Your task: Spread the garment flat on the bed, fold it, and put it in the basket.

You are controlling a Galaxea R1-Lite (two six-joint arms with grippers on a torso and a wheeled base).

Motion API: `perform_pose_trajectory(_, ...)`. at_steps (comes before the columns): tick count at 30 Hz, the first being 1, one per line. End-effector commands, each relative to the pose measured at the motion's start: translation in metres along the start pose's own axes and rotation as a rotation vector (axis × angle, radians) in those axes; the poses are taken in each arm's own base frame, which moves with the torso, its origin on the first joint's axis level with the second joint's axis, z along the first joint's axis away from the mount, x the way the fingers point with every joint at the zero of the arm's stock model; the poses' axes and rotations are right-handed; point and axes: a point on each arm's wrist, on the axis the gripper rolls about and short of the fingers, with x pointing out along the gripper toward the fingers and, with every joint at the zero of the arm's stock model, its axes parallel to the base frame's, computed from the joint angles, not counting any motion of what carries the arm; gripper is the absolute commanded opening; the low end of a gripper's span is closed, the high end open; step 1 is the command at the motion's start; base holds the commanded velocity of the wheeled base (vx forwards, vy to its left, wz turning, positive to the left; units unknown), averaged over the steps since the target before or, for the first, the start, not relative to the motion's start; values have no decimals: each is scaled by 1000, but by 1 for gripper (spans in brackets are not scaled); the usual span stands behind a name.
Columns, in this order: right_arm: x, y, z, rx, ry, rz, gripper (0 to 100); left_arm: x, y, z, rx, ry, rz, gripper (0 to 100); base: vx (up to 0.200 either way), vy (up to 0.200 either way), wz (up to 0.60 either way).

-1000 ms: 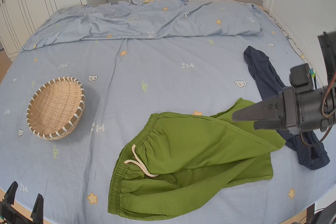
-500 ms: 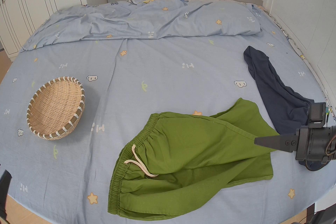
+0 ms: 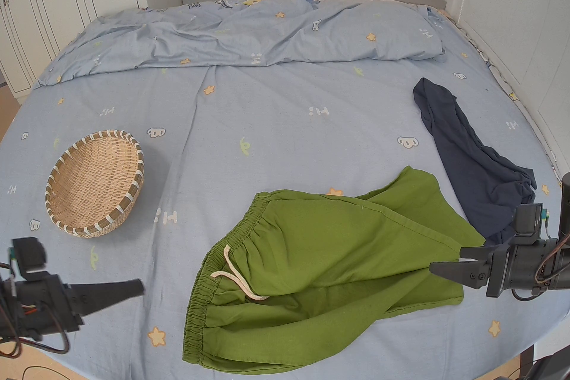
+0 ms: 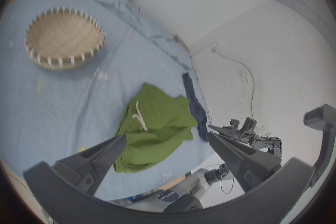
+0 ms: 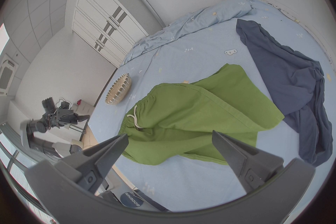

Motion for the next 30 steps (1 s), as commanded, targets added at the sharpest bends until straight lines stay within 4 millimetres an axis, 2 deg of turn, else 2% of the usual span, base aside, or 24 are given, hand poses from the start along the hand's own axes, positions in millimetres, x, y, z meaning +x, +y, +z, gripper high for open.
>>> perform_pose_trajectory(1,15,-20,-17,-31,54,-70,100,74,65,-37,-251,393,140,100,0,0,0)
perform_pose_trajectory(4,19,-29,-14,49,59,-100,100,79,78,-39,-259,418,190,100,0,0,0)
perform_pose_trajectory(8,24,-39,-13,91,77,-113,100,76,85,-42,-281,426,214,100,0,0,0)
perform_pose_trajectory(15,23,-37,-14,83,74,-104,100,81,90,-45,-285,463,228,100,0,0,0)
perform_pose_trajectory(21,22,-37,-13,79,66,-103,100,105,98,-46,-304,536,249,100,0,0,0)
perform_pose_trajectory(29,22,-37,-13,81,63,-104,100,119,100,-46,-305,565,247,100,0,0,0)
perform_pose_trajectory(30,22,-37,-13,82,63,-104,100,119,99,-46,-304,562,246,0,0,0,0)
